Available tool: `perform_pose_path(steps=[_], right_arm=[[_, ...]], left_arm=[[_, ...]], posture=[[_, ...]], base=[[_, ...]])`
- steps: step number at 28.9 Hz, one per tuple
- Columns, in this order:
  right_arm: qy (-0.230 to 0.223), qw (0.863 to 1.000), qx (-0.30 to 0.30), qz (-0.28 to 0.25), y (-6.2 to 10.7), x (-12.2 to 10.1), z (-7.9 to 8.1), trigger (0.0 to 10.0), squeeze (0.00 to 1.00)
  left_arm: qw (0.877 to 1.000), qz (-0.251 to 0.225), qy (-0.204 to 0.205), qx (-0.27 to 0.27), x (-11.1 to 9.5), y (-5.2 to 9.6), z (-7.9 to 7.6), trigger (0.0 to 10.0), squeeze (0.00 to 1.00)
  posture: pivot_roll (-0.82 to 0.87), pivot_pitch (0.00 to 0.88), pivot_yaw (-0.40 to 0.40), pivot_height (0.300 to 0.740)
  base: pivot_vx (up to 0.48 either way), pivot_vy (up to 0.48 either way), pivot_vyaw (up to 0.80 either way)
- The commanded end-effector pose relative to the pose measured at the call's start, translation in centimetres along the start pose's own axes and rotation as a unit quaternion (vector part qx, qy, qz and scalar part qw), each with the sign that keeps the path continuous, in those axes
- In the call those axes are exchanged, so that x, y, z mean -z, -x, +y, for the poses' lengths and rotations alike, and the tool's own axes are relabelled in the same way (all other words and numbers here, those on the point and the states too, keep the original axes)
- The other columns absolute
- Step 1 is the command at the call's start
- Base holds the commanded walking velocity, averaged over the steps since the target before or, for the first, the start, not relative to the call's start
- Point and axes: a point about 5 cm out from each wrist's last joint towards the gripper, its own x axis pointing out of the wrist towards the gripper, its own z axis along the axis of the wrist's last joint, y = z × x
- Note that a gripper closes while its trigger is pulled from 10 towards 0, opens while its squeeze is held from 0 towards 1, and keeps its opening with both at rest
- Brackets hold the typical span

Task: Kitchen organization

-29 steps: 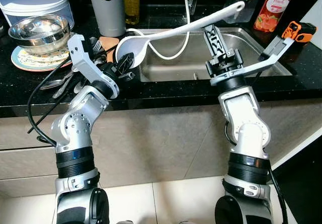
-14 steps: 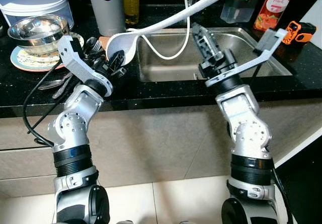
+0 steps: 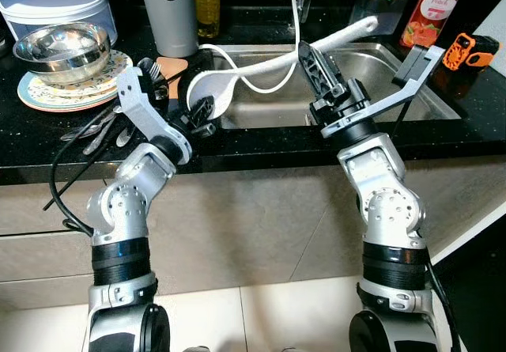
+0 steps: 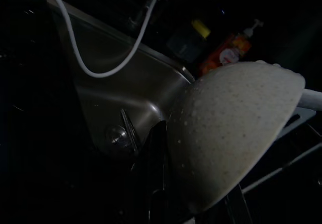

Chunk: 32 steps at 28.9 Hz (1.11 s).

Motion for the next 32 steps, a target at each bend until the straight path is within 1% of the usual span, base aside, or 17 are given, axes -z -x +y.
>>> perform_pose_path(steps=[1, 6, 7, 8, 17, 18, 19, 20, 21, 22, 23, 24, 26, 27, 28, 29, 32], right_arm=[[0.005, 1.000, -0.007, -0.005, -0.3, -0.2, 0.2, 10.0, 0.00], [0.006, 1.000, 0.003, -0.010, -0.3, -0.4, -0.2, 10.0, 0.00], [0.006, 1.000, 0.006, -0.012, -0.3, -0.4, -0.3, 9.5, 0.00], [0.005, 1.000, 0.009, -0.013, -0.3, -0.4, -0.3, 0.0, 0.00], [0.001, 1.000, 0.024, -0.013, -0.4, -0.4, -0.7, 0.0, 0.00], [0.002, 1.000, 0.024, -0.012, -0.4, -0.3, -0.7, 0.0, 0.00], [0.002, 1.000, 0.024, -0.012, -0.4, -0.3, -0.7, 0.0, 0.00], [0.004, 1.000, 0.025, -0.011, -0.4, -0.3, -0.8, 0.0, 0.00], [0.009, 1.000, 0.026, -0.007, -0.4, -0.2, -0.8, 0.0, 0.00], [0.009, 1.000, 0.026, -0.007, -0.4, -0.2, -0.8, 0.0, 0.00], [0.016, 0.999, 0.029, -0.002, -0.4, -0.1, -0.9, 2.8, 0.00], [0.024, 0.999, 0.033, 0.004, -0.5, 0.2, -1.0, 10.0, 0.00], [0.029, 0.999, 0.036, 0.007, -0.5, 0.3, -1.1, 10.0, 0.00], [0.039, 0.998, 0.050, 0.008, -0.7, 0.4, -1.4, 10.0, 0.00], [0.039, 0.998, 0.050, 0.008, -0.7, 0.4, -1.4, 10.0, 0.00], [0.055, 0.996, 0.076, 0.004, -1.0, 0.6, -2.0, 10.0, 0.00], [0.092, 0.987, 0.134, -0.003, -2.1, 1.0, -3.3, 10.0, 0.00]], left_arm=[[1.000, 0.023, -0.009, -0.001, 0.8, 0.1, -0.1, 10.0, 0.00], [1.000, 0.021, -0.010, -0.007, 0.7, 0.2, 0.2, 10.0, 0.00], [1.000, 0.020, -0.011, -0.010, 0.7, 0.3, 0.3, 10.0, 0.00], [1.000, 0.018, -0.012, -0.013, 0.6, 0.3, 0.4, 10.0, 0.00], [0.999, 0.021, -0.024, -0.029, 0.8, 0.1, 0.6, 10.0, 0.00], [0.999, 0.022, -0.032, -0.034, 0.8, 0.1, 0.7, 10.0, 0.00], [0.999, 0.022, -0.032, -0.034, 0.8, 0.1, 0.7, 10.0, 0.00], [0.999, 0.020, -0.013, -0.030, 0.9, 0.0, 0.6, 10.0, 0.00], [0.999, 0.005, -0.006, -0.035, 0.7, -0.1, 0.7, 10.0, 0.40], [0.999, 0.005, -0.006, -0.035, 0.7, -0.1, 0.7, 10.0, 0.40], [0.999, 0.004, -0.013, -0.036, 0.5, -0.2, 0.7, 10.0, 1.00], [0.999, -0.001, -0.019, -0.043, 0.2, -0.4, 0.6, 10.0, 1.00], [0.998, -0.003, -0.027, -0.049, 0.0, -0.4, 0.6, 10.0, 1.00], [0.998, -0.011, -0.029, -0.056, -0.3, -0.4, 0.7, 10.0, 0.27], [0.998, -0.011, -0.029, -0.056, -0.3, -0.4, 0.7, 10.0, 0.27], [0.997, -0.027, -0.026, -0.070, -0.8, -0.2, 1.0, 10.0, 0.00], [0.994, -0.059, -0.022, -0.087, -1.6, 0.7, 1.6, 10.0, 0.00]], posture=[[0.12, 0.000, -0.035, 0.740], [0.13, 0.000, -0.040, 0.740], [0.13, 0.000, -0.040, 0.740], [0.13, 0.000, -0.040, 0.740], [0.12, 0.000, -0.043, 0.740], [0.12, 0.000, -0.044, 0.740], [0.12, 0.000, -0.044, 0.740], [0.12, 0.000, -0.044, 0.740], [0.13, 0.000, -0.046, 0.740], [0.13, 0.000, -0.046, 0.740], [0.13, 0.000, -0.046, 0.740], [0.13, 0.000, -0.051, 0.740], [0.14, 0.000, -0.051, 0.740], [0.14, 0.000, -0.051, 0.740], [0.14, 0.000, -0.051, 0.740], [0.14, 0.000, -0.052, 0.740], [0.15, 0.000, -0.054, 0.740]], base=[[0.000, 0.000, 0.00], [0.000, 0.000, 0.00], [0.000, 0.000, 0.00], [0.000, 0.000, 0.00], [0.000, 0.000, 0.00], [0.000, 0.000, 0.00], [0.000, 0.000, 0.00], [0.000, 0.000, 0.00], [0.000, 0.000, 0.00], [0.000, 0.000, 0.00], [0.000, 0.000, 0.00], [0.000, 0.000, 0.00], [0.000, 0.000, 0.00], [0.000, 0.000, 0.00], [0.000, 0.000, 0.00], [0.000, 0.000, 0.00], [0.000, 0.000, 0.00]])
